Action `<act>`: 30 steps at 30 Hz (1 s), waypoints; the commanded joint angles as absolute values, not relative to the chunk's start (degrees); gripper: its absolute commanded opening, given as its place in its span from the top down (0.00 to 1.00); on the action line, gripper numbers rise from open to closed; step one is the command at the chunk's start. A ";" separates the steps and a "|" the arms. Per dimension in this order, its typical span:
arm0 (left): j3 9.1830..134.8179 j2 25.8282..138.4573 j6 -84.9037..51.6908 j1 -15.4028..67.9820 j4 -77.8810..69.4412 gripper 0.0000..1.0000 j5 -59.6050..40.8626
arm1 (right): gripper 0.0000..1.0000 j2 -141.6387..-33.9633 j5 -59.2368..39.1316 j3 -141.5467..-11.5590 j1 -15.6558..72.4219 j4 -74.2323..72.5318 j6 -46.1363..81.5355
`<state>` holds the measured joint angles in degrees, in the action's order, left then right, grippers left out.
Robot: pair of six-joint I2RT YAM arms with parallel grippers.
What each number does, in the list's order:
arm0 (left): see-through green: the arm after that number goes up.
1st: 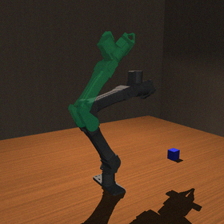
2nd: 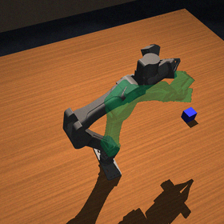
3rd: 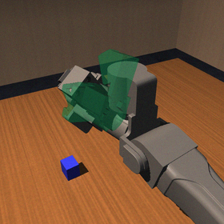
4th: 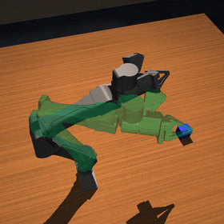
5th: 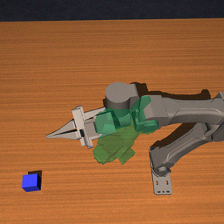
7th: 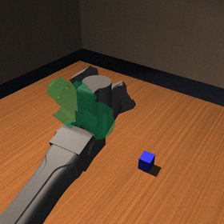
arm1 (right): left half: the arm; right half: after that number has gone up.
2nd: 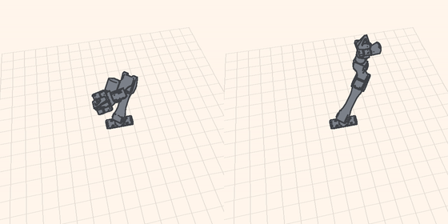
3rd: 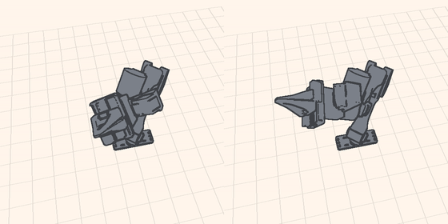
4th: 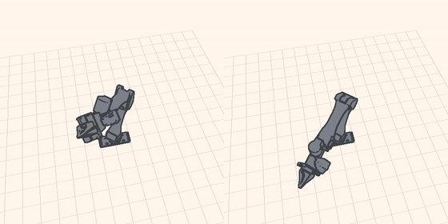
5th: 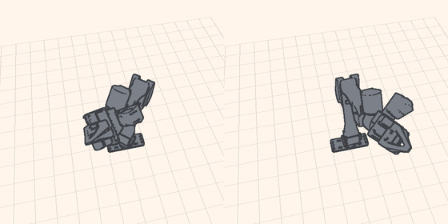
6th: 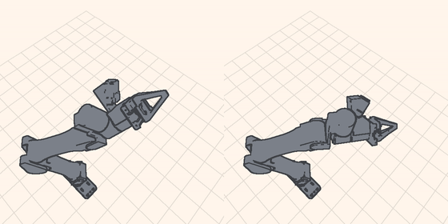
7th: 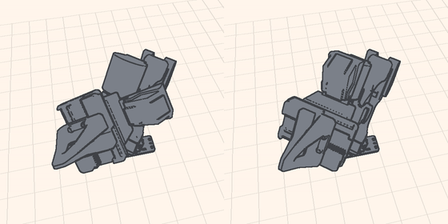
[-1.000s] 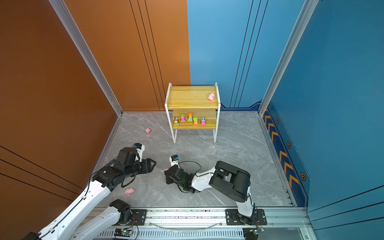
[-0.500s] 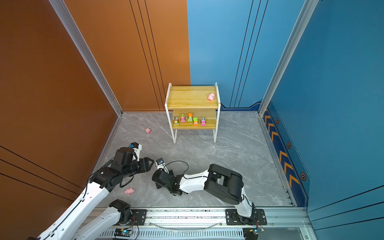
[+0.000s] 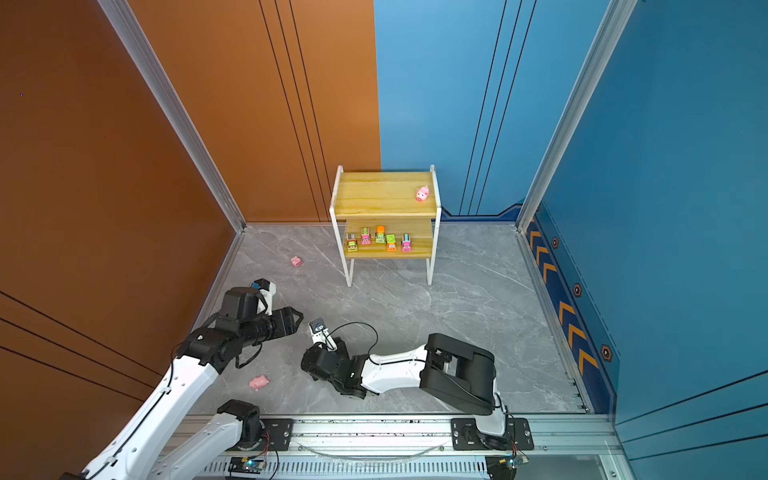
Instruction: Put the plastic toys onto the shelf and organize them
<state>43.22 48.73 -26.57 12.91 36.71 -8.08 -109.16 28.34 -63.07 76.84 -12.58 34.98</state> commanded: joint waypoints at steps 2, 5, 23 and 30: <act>45.00 49.61 -23.05 11.64 37.81 0.25 -9.38 | 0.32 -108.56 38.59 -64.06 78.97 -5.97 43.87; 44.85 49.99 -22.76 10.50 37.70 0.25 -10.42 | 0.29 -109.62 39.35 -65.45 78.88 -1.95 49.97; 43.59 48.16 -23.29 6.75 35.16 0.23 -15.20 | 0.30 -125.48 34.76 -83.59 74.08 14.22 64.62; 43.55 48.01 -23.18 6.69 35.16 0.23 -15.44 | 0.51 -129.27 33.89 -88.24 73.43 18.37 64.30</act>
